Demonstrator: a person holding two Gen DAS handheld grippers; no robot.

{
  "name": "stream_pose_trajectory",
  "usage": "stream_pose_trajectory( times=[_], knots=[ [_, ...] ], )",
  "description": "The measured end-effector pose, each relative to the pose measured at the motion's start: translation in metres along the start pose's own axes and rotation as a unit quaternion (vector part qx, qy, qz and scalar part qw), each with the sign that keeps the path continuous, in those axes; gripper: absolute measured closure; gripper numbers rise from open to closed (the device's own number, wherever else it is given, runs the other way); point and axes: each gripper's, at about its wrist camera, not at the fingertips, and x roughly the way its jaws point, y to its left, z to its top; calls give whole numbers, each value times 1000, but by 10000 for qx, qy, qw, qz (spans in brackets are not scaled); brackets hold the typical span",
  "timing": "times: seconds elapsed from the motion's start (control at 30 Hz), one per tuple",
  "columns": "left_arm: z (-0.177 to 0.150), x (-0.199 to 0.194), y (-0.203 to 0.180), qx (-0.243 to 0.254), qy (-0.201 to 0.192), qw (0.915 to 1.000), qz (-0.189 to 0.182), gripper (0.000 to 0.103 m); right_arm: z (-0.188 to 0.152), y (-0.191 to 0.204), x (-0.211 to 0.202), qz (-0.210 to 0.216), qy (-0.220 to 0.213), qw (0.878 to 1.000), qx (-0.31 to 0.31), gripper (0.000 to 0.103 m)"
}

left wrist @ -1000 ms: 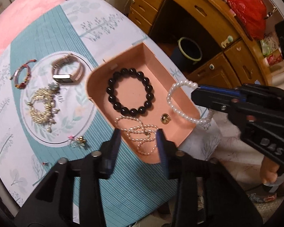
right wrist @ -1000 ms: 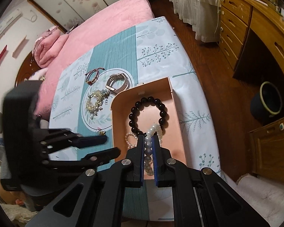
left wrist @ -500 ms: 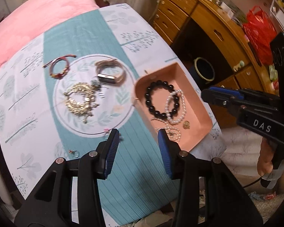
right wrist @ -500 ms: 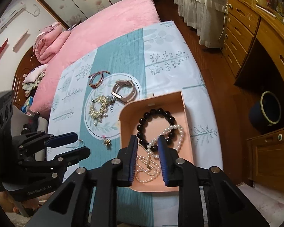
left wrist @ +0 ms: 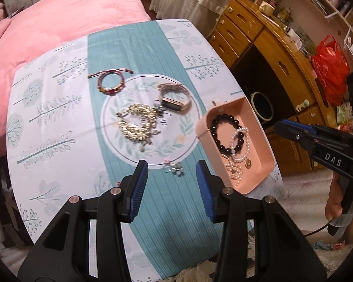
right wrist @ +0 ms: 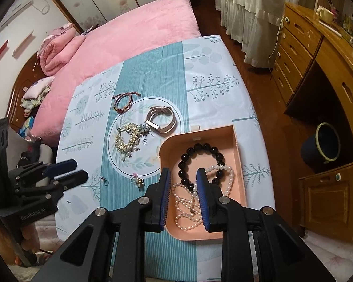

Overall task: Organize jewelry
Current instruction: 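Withdraw both open tools from the box toward the red bracelet and watch, then grasp the red string bracelet with the left tool while the right tool grasps the pink-band watch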

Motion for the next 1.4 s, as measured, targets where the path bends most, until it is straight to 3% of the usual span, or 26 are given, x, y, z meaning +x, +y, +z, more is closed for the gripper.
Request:
stream_pose_trajectory(
  times=[0.53,0.93,1.23,1.4],
  knots=[
    [4,10,84,-546,128,9984,-32,64,21,50,33,-260,381,9989,-110,81],
    [77,70,140,-831,278,9959,214,64,62,63,97,-244,674,9974,-101,81],
    [125,137,151,-1303,529,9896,310,64,120,48,173,-203,825,9960,-283,81],
    [134,161,150,-1576,680,9846,322,64,134,50,213,-332,998,9923,-648,81]
  ],
)
